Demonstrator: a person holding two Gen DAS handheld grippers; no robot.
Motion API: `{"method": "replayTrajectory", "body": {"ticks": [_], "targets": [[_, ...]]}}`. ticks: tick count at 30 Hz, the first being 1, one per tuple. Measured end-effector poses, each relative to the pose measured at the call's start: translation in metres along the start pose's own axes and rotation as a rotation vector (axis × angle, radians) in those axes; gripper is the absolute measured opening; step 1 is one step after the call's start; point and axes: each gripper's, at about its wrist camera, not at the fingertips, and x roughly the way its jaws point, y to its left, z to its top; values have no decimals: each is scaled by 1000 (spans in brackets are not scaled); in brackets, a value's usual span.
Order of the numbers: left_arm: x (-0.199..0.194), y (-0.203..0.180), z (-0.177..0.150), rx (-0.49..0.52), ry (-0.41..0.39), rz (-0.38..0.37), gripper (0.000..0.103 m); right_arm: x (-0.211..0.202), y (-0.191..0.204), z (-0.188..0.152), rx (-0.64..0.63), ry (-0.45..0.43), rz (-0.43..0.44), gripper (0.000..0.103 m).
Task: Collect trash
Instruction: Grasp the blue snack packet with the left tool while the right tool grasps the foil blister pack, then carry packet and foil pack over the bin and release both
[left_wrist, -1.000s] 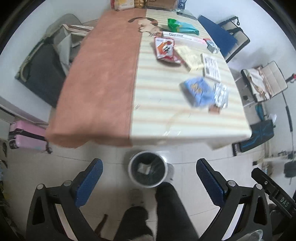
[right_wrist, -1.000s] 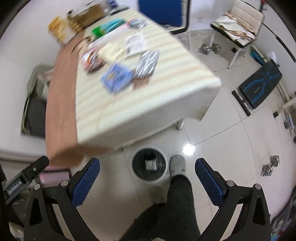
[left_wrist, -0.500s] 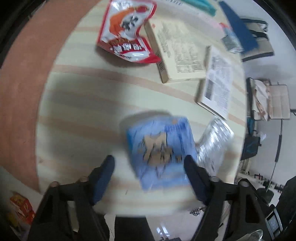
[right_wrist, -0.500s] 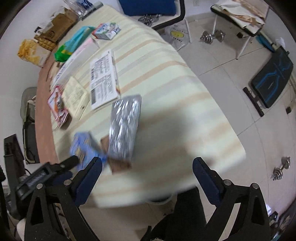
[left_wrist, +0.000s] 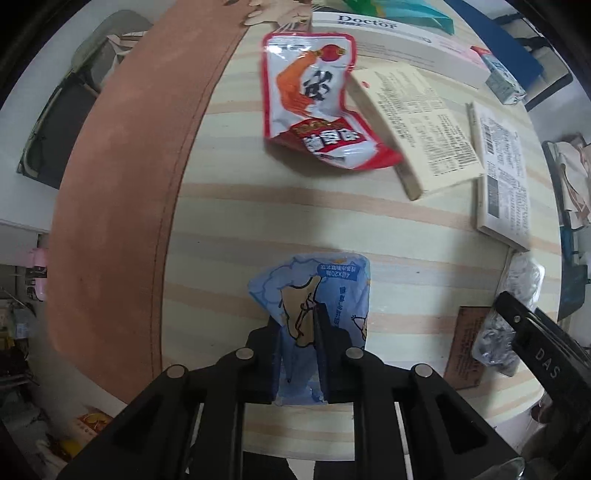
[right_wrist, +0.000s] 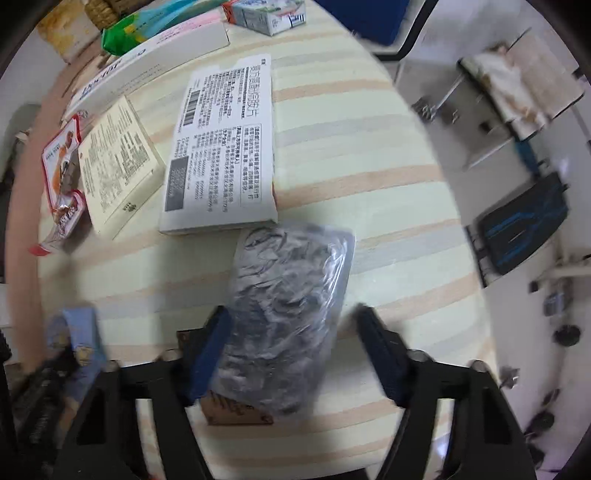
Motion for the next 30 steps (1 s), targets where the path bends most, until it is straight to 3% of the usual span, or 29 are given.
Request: {"method": "replayTrajectory", "body": {"ticks": [3, 4, 6, 8, 15, 24, 30], "targets": [[-3, 4, -4, 0, -11, 5, 13, -2, 4, -8, 1, -11, 25, 58], [-4, 1, -2, 5, -16, 8, 13, -6, 4, -11, 4, -30, 24, 38], [-10, -2, -5, 16, -30, 6, 12, -16, -2, -17, 10, -75, 34, 18], [-17, -1, -11, 28, -43, 10, 12, -21, -7, -23, 27, -95, 74, 13], [-45, 5, -30, 62, -104, -13, 10, -37, -12, -54, 39, -159, 138, 1], [-85, 21, -58, 96, -201, -81, 10, -84, -15, -83, 53, -241, 160, 1], [-106, 51, -109, 117, -238, -160, 10, -141, -4, -144, 59, -313, 166, 1]]}}
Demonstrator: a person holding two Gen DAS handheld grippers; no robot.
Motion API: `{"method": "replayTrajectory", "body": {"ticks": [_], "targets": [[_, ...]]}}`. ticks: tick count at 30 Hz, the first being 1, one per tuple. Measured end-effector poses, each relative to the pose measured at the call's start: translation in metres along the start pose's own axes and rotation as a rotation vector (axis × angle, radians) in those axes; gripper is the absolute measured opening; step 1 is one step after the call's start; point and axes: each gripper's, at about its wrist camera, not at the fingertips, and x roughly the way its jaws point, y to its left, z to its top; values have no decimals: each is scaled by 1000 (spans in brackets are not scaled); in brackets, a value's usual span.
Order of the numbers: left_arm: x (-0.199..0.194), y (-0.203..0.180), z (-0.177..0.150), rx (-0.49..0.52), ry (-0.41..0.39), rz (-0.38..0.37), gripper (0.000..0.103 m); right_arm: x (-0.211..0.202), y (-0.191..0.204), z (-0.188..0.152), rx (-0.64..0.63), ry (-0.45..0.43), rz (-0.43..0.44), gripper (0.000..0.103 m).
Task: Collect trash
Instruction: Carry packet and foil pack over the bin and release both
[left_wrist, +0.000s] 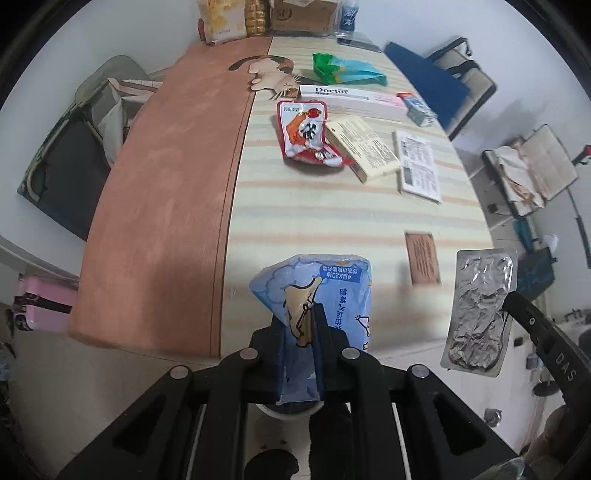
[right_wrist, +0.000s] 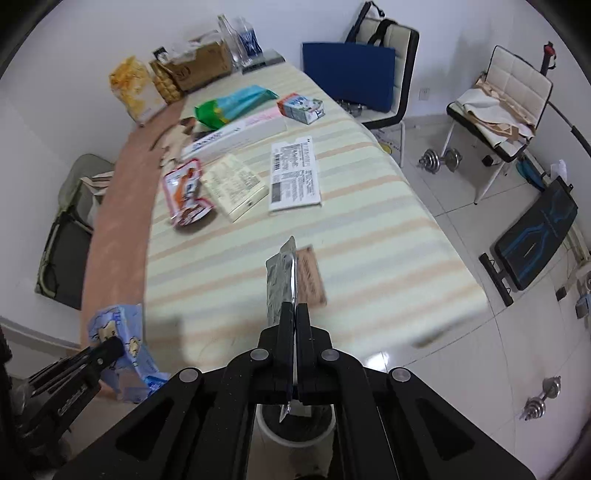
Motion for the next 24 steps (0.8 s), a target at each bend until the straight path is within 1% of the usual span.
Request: {"method": "replayTrajectory", "body": {"ticks": [1, 2, 3, 5, 7, 8, 11, 16, 18, 21, 24], "targets": [[-4, 4, -11, 4, 2, -13, 10, -12, 2, -17, 1, -6, 3, 1], [-8, 9, -23, 6, 7, -27, 10, -18, 4, -26, 3, -6, 5, 1], [-8, 12, -30, 8, 13, -36, 10, -29, 6, -44, 7, -4, 7, 1], [-8, 18, -54, 16, 40, -49, 10, -40, 9, -73, 9, 9, 6, 1], [-2, 24, -74, 16, 72, -55, 10, -46, 8, -103, 13, 37, 6, 1], [5, 26, -85, 17, 95, -54, 10, -45, 8, -112, 12, 49, 2, 1], [30, 32, -111, 3, 164, -57, 10, -33, 1, -154, 16, 118, -18, 1], [89, 34, -144, -14, 260, -54, 10, 18, -19, -208, 41, 237, -37, 1], [119, 34, -156, -23, 299, -50, 10, 41, -27, -224, 39, 275, -44, 1], [169, 37, -173, -44, 349, -47, 10, 91, -40, -250, 44, 330, -48, 1], [225, 41, -190, -64, 398, -51, 10, 143, -53, -273, 49, 366, -35, 1]]}}
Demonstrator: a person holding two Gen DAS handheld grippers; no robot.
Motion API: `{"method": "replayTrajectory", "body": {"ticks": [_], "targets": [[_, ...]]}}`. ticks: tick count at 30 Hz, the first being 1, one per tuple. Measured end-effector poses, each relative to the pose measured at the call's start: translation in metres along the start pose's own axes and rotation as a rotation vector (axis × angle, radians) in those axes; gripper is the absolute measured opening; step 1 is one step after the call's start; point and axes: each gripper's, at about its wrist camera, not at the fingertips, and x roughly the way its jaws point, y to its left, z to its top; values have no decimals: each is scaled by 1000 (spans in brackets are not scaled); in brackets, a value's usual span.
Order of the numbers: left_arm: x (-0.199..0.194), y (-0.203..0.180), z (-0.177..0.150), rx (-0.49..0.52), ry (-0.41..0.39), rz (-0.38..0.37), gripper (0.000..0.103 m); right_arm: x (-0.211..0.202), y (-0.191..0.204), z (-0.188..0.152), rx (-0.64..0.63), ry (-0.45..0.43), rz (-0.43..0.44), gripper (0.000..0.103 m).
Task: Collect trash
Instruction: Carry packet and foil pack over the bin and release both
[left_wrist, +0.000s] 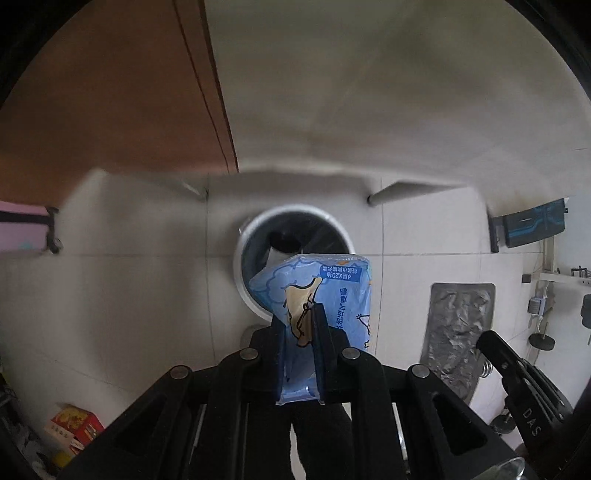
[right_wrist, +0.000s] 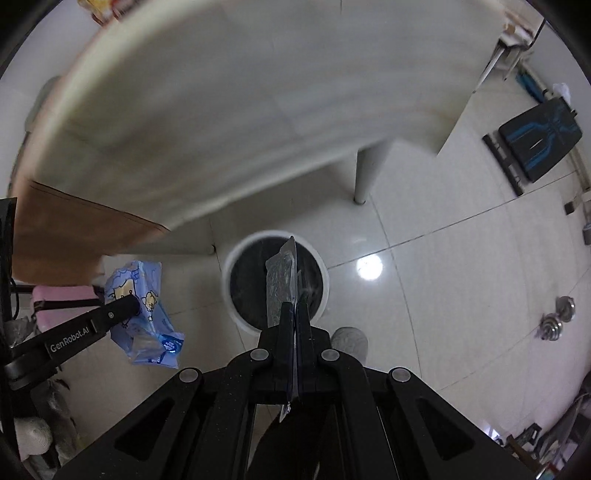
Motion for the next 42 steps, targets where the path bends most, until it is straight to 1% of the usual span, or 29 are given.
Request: {"method": "replayTrajectory", "body": {"ticks": [2, 3, 4, 5, 6, 7, 8, 9, 11, 12, 13, 14, 15, 17, 18, 19, 20, 21, 24, 27, 29, 34, 39, 40, 42], "targets": [[31, 7, 1, -13, 17, -3, 11, 36, -6, -2, 12, 31, 21, 1], [43, 12, 0, -19, 25, -14, 14, 59, -10, -3, 17, 47, 28, 1], [58, 17, 1, -29, 32, -40, 15, 79, -12, -5, 16, 61, 40, 1], [74, 21, 2, -42, 43, -59, 16, 92, -14, -5, 15, 67, 45, 1], [84, 24, 3, -50, 53, -60, 16, 108, -15, -6, 15, 73, 47, 1], [98, 27, 3, -55, 62, -61, 20, 131, -18, -6, 13, 94, 58, 1], [110, 31, 3, -62, 64, -57, 34, 143, -20, -7, 23, 105, 63, 1], [119, 35, 3, -67, 61, -48, 57, 158, -24, -7, 39, 119, 72, 1], [127, 40, 2, -74, 40, -43, 80, 193, -28, -8, 39, 176, 88, 3], [131, 44, 1, -80, 36, -29, 83, 206, -30, -9, 44, 195, 90, 4], [134, 47, 0, -84, 36, -16, 86, 215, -32, -10, 44, 204, 80, 10], [135, 50, -2, -87, 37, -6, 94, 221, -32, -11, 36, 208, 61, 24], [136, 53, -4, -89, 34, 8, 96, 226, -33, -13, 26, 208, 49, 32], [131, 56, -8, -77, 12, 39, 96, 228, -32, -15, 15, 206, 24, 67], [126, 57, -11, -69, 3, 62, 97, 228, -32, -17, 5, 204, 17, 74], [122, 57, -12, -63, -6, 79, 97, 226, -30, -18, -11, 202, -7, 87], [116, 56, -15, -60, -21, 97, 97, 223, -27, -19, -30, 197, -38, 98], [109, 53, -16, -54, -32, 109, 97, 220, -24, -21, -47, 189, -65, 102], [95, 52, -21, -34, -50, 135, 97, 206, -17, -20, -96, 170, -125, 103], [78, 53, -27, -30, -56, 129, 97, 188, -10, -21, -134, 155, -164, 103], [67, 54, -30, -29, -53, 128, 96, 178, -10, -23, -140, 152, -165, 103], [30, 51, -42, -29, -59, 133, 96, 137, 3, -26, -149, 137, -172, 103], [-25, 45, -57, -3, -88, 131, 96, 78, 20, -29, -163, 101, -166, 103], [-35, 44, -60, 1, -92, 131, 97, 61, 23, -30, -168, 91, -163, 103], [-56, 41, -67, 8, -101, 120, 97, 36, 27, -32, -173, 80, -154, 103]]}}
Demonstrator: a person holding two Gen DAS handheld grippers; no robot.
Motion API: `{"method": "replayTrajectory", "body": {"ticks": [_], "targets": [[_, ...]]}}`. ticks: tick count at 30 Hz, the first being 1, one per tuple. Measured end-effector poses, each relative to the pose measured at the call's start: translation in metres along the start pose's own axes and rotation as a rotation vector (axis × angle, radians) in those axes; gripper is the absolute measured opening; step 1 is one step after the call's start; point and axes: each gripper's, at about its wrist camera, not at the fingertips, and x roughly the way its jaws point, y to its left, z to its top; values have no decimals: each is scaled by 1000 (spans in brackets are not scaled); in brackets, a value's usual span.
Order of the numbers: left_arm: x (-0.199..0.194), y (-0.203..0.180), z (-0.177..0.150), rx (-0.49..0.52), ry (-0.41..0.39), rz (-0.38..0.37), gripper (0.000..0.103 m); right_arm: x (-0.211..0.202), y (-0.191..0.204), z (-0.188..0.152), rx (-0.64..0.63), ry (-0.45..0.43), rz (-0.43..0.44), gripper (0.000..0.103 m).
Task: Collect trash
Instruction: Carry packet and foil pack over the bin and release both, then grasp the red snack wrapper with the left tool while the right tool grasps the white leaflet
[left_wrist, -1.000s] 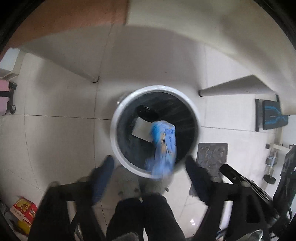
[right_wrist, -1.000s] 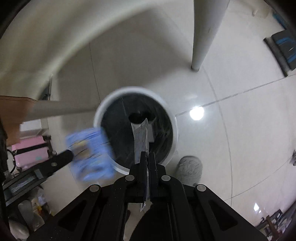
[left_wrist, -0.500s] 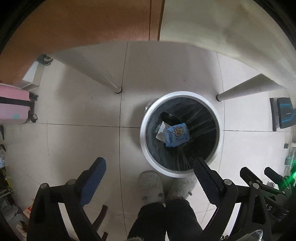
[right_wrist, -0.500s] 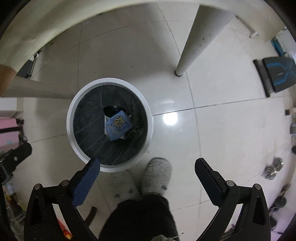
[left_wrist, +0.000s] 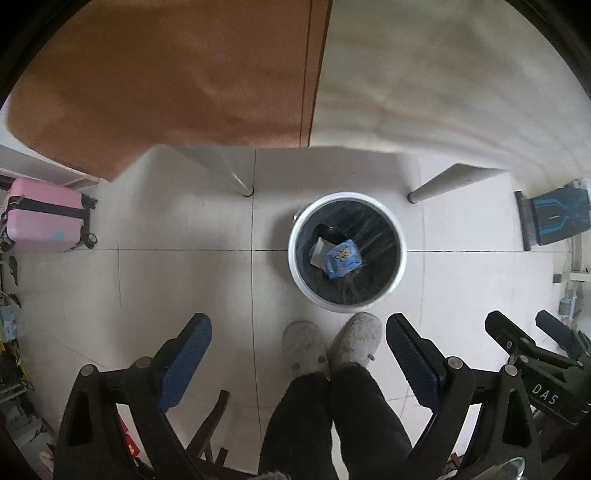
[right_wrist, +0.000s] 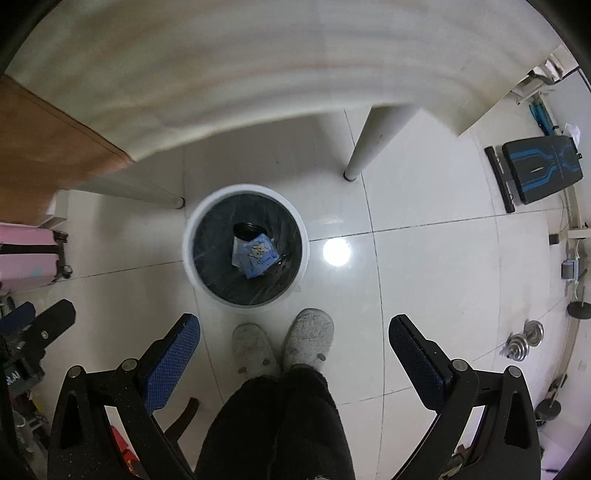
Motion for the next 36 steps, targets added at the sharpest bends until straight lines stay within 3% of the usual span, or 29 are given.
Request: {"method": "replayTrajectory", "body": {"ticks": [14, 21, 24, 29, 30, 36], "targets": [[-143, -10, -26, 39, -75, -50, 97, -189, 4, -38, 10, -89, 68, 103], [-213, -10, -7, 37, -172, -32, 96, -265, 0, -33, 68, -131, 136, 103], [-232, -12, 17, 34, -228, -11, 97, -287, -8, -14, 107, -156, 163, 103], [-253, -17, 78, 25, -291, 20, 97, -318, -26, 49, 154, -200, 188, 103], [-254, -18, 90, 20, -293, 13, 102, -320, -29, 61, 157, -203, 185, 103], [-251, -28, 192, -42, -274, 16, 103, -311, -57, 180, 170, -221, 165, 103]]}}
